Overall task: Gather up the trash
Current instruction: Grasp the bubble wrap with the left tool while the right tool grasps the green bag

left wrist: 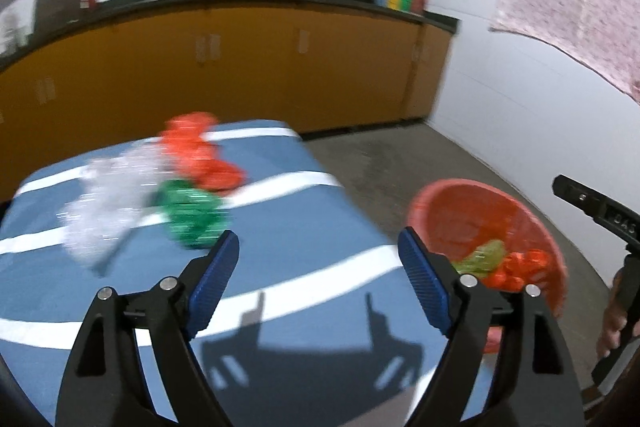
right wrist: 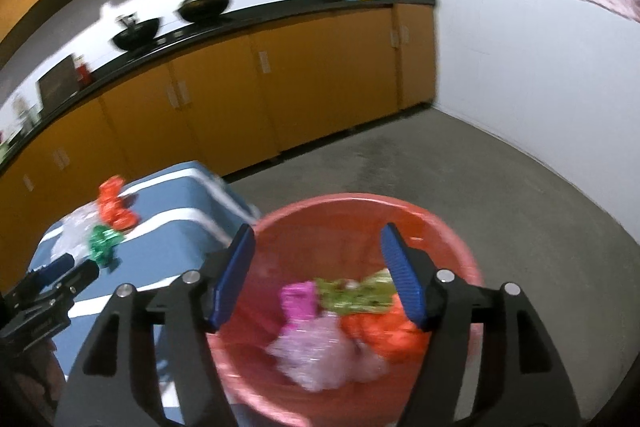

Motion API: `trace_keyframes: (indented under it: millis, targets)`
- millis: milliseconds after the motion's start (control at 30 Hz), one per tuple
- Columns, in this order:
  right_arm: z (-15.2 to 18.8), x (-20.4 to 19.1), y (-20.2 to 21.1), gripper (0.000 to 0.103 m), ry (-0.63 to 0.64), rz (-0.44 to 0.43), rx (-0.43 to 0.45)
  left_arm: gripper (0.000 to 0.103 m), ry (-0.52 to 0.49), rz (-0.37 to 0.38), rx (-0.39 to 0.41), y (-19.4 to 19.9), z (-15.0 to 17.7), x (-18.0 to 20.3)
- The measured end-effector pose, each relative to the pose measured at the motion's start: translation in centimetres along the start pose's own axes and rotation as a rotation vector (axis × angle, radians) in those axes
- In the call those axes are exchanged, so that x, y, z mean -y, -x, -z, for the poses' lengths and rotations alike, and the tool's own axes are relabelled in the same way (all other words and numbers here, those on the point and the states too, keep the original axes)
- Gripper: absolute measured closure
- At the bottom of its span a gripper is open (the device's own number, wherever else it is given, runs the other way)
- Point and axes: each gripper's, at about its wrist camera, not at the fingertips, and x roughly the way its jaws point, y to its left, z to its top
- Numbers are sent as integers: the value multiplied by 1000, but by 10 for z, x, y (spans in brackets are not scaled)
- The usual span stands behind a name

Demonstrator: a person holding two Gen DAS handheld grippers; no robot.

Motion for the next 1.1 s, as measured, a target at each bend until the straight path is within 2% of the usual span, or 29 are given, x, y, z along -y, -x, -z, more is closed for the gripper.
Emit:
trace_keyframes:
  millis: [167, 300, 433, 567, 700, 867, 900, 967, 1100]
  targets:
    - [3, -67, -21, 38, 56, -109, -36, 16, 69, -165, 25, 22, 12, -78]
    - [12, -136, -46, 38, 114, -202, -84, 13, 134, -285, 18, 32, 19, -136]
    - [24, -200, -73, 38, 182, -278, -133, 9, 202, -363, 28, 37, 22, -182]
    - [32, -244, -98, 38, 229, -302, -170, 8, 249, -419, 44, 43, 25, -225]
    - [38, -277, -122, 38, 276, -294, -195, 8, 267, -454, 54, 43, 25, -249]
    - [43, -294, -147, 40, 328, -261, -226, 8, 277, -462, 52, 39, 24, -264]
    - [43, -296, -151, 44, 327, -264, -247, 8, 276, -456, 55, 38, 23, -263]
    - [43, -297, -156, 61, 321, -276, -263, 7, 270, -443, 59, 37, 22, -261]
    - [45, -295, -151, 67, 342, -287, -260, 5, 253, -386, 66, 30, 18, -248]
